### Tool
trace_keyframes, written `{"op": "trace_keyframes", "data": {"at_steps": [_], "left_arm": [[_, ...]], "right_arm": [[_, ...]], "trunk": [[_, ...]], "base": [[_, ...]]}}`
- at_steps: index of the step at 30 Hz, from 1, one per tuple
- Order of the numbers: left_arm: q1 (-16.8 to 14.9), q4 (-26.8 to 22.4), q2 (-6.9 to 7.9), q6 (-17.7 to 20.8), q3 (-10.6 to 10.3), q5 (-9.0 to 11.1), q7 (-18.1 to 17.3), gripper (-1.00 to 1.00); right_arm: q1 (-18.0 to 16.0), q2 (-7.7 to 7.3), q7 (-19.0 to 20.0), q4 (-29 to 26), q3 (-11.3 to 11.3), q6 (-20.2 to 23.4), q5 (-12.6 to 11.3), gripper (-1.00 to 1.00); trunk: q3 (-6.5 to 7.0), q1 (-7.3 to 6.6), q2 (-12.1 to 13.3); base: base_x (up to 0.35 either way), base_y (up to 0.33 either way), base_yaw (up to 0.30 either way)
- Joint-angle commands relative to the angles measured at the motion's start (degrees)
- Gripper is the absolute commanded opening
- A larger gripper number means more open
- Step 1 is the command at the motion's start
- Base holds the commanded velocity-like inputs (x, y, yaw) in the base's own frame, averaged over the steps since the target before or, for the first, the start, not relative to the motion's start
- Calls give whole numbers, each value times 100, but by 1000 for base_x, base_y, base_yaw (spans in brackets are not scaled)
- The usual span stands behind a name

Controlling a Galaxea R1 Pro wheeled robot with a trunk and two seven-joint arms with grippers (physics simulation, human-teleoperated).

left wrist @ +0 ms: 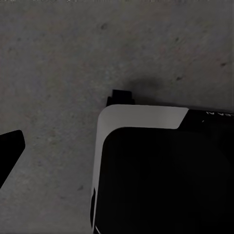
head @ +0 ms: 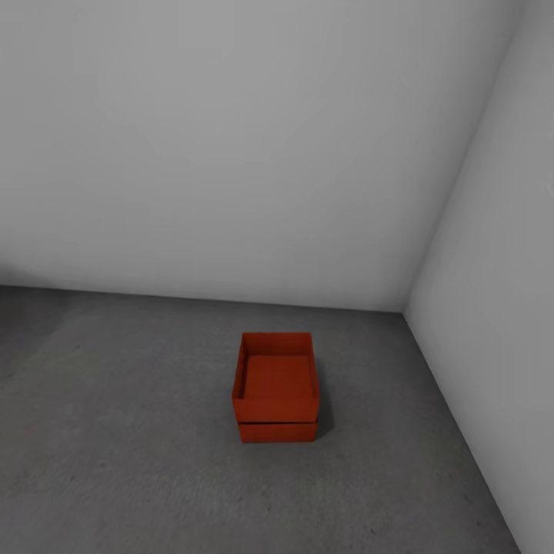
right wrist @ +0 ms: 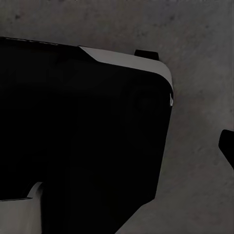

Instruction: Move the two storage containers from the living room to the garage. In the garage, place one container on the floor and stack the other container on top of it (either order is fine).

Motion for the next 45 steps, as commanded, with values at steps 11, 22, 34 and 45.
{"op": "trace_keyframes", "data": {"at_steps": [11, 22, 34, 45], "left_arm": [[-1, -2, 2, 19, -11, 71, -24, 100], [2, 0, -5, 11, -10, 71, -24, 100], [8, 2, -7, 10, -9, 71, -24, 100], [8, 0, -7, 10, -12, 71, -24, 100]], "right_arm": [[-1, 3, -11, 7, 48, -18, -44, 100], [-1, 4, -13, 7, 48, -18, -45, 100], [-1, 3, -14, 7, 48, -18, -45, 100], [-1, 3, -13, 7, 48, -18, -45, 100]], "trunk": [[93, 0, -4], [191, 0, -4], [298, 0, -4], [396, 0, -4]], "base": [[0, 0, 0], [0, 0, 0], [0, 0, 0], [0, 0, 0]]}}
